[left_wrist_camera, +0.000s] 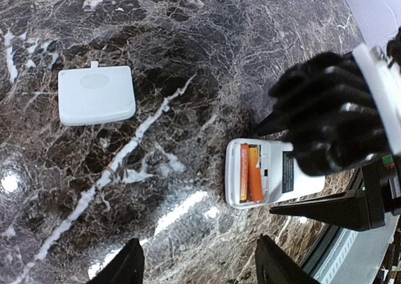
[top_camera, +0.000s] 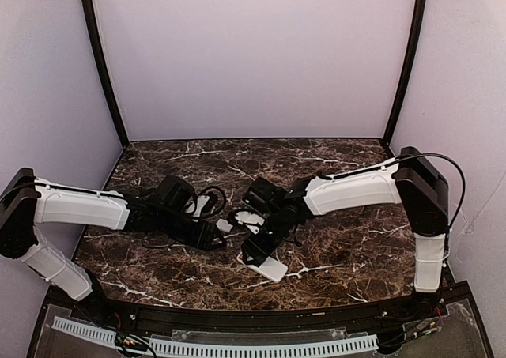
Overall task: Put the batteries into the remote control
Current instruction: Load the battery into the battery compartment, then press the battery in the battery compartment.
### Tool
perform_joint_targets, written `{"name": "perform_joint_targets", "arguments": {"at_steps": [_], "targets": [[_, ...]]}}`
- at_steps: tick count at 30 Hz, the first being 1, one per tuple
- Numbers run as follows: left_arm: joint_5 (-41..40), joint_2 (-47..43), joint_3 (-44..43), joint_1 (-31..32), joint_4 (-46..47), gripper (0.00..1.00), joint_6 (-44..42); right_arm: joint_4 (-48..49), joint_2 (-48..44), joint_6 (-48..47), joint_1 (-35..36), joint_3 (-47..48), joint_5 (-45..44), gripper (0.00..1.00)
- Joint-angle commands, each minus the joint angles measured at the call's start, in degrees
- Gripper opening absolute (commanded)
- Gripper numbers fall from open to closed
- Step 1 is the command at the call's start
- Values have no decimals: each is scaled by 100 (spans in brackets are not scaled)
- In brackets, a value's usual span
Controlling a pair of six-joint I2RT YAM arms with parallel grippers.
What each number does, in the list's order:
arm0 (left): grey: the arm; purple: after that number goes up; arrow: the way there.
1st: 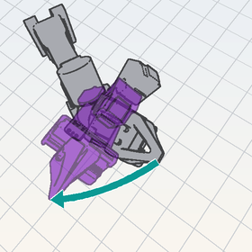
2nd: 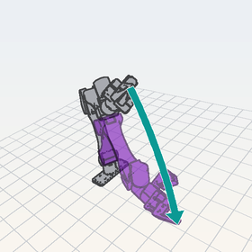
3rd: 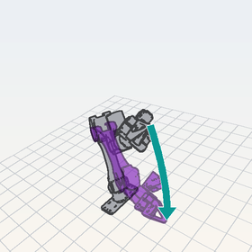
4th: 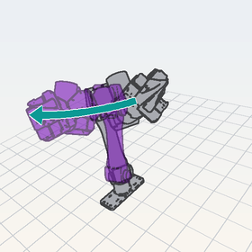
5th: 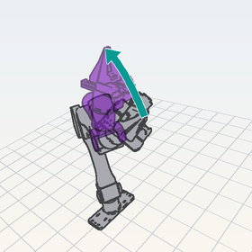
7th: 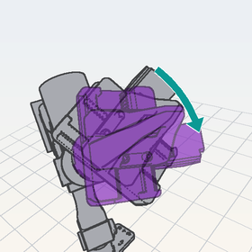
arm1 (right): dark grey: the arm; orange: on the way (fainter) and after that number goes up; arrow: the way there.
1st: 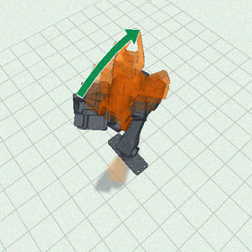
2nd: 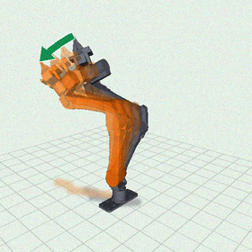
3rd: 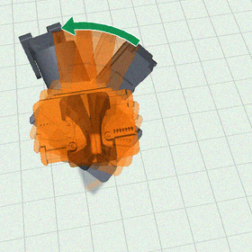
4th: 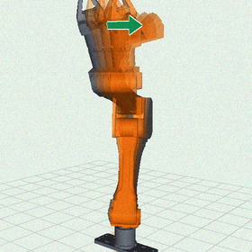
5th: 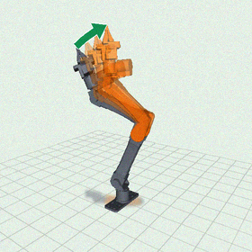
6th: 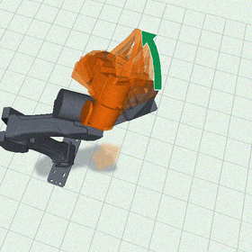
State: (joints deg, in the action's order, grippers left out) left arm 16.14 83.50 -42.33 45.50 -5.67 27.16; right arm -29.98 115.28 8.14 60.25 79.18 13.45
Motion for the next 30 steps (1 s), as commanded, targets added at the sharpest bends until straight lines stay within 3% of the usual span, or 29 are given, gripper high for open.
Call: {"name": "perform_joint_targets", "arguments": {"at_steps": [1, 5, 12, 18, 24, 30], "targets": [[219, -247, 170, -32, 299, 61, -60, 227, -534, -8, -100, -173, 100, 70], [386, -126, 157, -31, 360, 61, -114, 571, -1007, 65, -279, -647, 388, 76], [839, 361, 26, -23, 495, 54, -223, 1188, -1676, 141, -379, -1812, 629, 74], [857, 478, 82, 156, 738, 33, -653, 1792, -2027, 78, -313, -2545, 535, 72], [16, 348, -65, 574, 620, 15, -1249, 1908, -1982, 2, -56, -2711, 72, 70], [-301, 578, -276, 790, 398, 7, -1363, 1978, -1975, 55, 90, -2839, -165, 67]]}}
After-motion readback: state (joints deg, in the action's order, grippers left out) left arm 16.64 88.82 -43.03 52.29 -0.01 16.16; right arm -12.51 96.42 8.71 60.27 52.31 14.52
